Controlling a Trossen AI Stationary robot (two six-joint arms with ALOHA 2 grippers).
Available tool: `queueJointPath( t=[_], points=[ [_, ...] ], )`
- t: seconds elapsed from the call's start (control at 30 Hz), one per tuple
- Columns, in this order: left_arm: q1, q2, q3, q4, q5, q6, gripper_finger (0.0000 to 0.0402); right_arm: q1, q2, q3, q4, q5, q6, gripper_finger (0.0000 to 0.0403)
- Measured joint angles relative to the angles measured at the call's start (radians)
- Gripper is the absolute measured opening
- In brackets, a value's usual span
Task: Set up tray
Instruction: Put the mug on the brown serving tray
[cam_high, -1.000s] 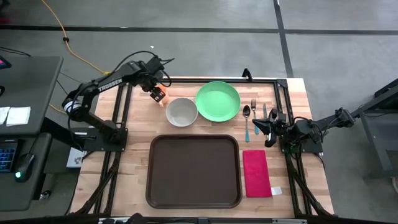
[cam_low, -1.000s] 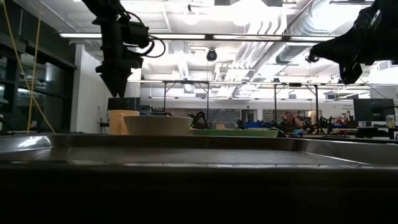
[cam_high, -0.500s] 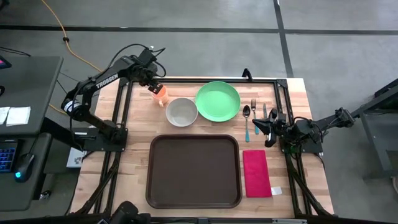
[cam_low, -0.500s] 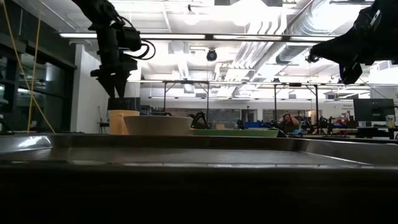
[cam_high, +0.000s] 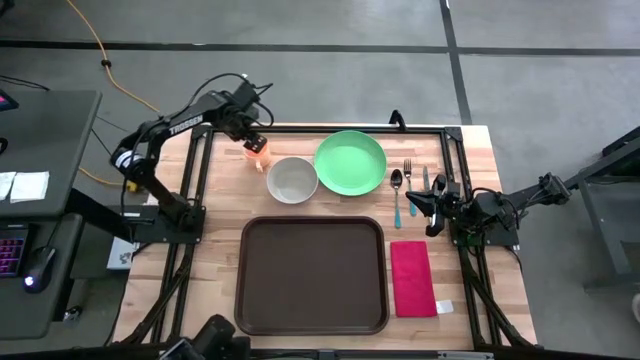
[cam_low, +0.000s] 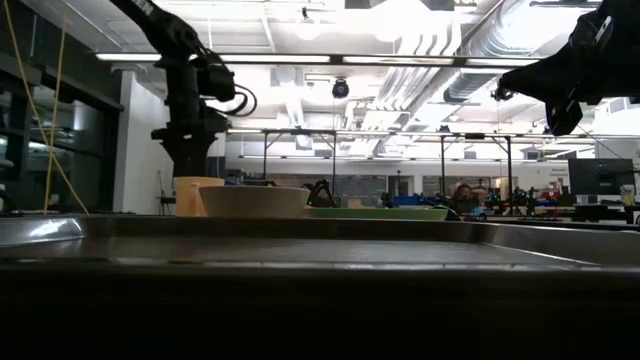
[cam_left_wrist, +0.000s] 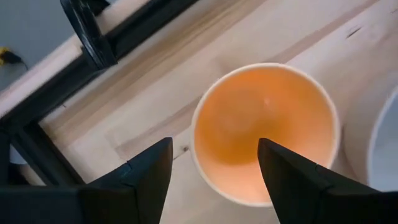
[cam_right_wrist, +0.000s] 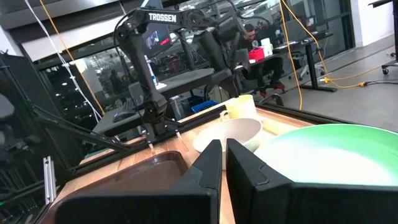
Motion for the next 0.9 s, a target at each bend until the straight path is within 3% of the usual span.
queueJointPath(
  t=[0.43,0.9],
  points=[
    [0.000,0.033,0.000,0.000,-0.034,0.014,0.0265,0.000,0.000,0.000,0.000,0.000,0.001,0.0000],
    [0.000,0.033,0.000,0.012,-0.080,0.055,0.0169,0.000,0.000,0.000,0.000,0.000,0.024,0.0000]
  ],
)
